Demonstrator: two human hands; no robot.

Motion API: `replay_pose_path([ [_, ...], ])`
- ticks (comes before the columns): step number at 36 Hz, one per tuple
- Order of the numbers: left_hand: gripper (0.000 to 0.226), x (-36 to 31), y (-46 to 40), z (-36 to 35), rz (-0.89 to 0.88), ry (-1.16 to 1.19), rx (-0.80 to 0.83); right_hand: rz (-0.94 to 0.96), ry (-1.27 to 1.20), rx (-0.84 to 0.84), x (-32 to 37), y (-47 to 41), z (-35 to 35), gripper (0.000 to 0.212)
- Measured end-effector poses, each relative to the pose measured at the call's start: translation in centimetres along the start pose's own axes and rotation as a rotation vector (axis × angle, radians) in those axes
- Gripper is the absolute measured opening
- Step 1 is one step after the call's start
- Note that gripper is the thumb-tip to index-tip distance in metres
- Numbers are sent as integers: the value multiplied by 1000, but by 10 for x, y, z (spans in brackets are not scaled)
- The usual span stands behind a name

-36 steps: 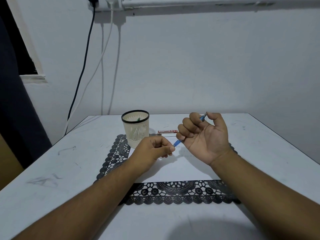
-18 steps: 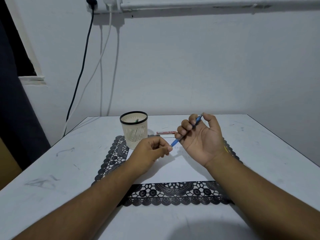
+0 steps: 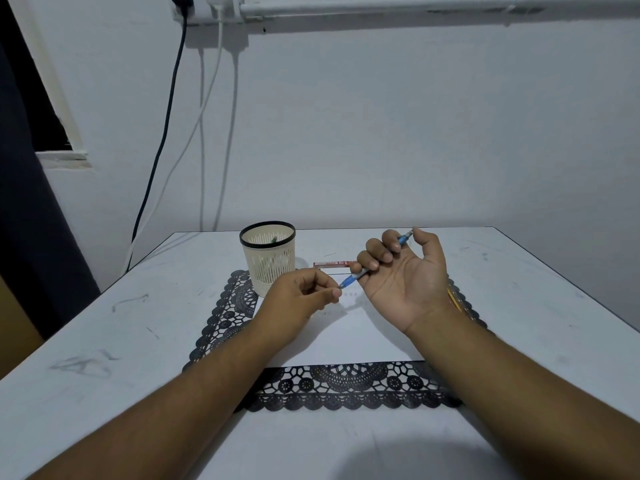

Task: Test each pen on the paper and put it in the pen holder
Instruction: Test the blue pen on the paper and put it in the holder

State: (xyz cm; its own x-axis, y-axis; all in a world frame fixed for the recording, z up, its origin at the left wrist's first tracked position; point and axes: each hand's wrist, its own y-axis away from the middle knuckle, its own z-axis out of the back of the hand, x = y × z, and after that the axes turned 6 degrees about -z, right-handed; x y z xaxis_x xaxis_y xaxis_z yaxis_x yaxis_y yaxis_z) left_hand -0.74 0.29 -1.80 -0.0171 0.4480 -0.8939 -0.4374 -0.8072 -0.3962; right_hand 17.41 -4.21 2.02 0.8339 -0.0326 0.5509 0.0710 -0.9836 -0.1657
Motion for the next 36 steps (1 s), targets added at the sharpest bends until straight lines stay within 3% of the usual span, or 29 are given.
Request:
replay_pose_path([
  [36,4,-1,1,1,10,-21,11,10,23,34,4,1,0,27],
])
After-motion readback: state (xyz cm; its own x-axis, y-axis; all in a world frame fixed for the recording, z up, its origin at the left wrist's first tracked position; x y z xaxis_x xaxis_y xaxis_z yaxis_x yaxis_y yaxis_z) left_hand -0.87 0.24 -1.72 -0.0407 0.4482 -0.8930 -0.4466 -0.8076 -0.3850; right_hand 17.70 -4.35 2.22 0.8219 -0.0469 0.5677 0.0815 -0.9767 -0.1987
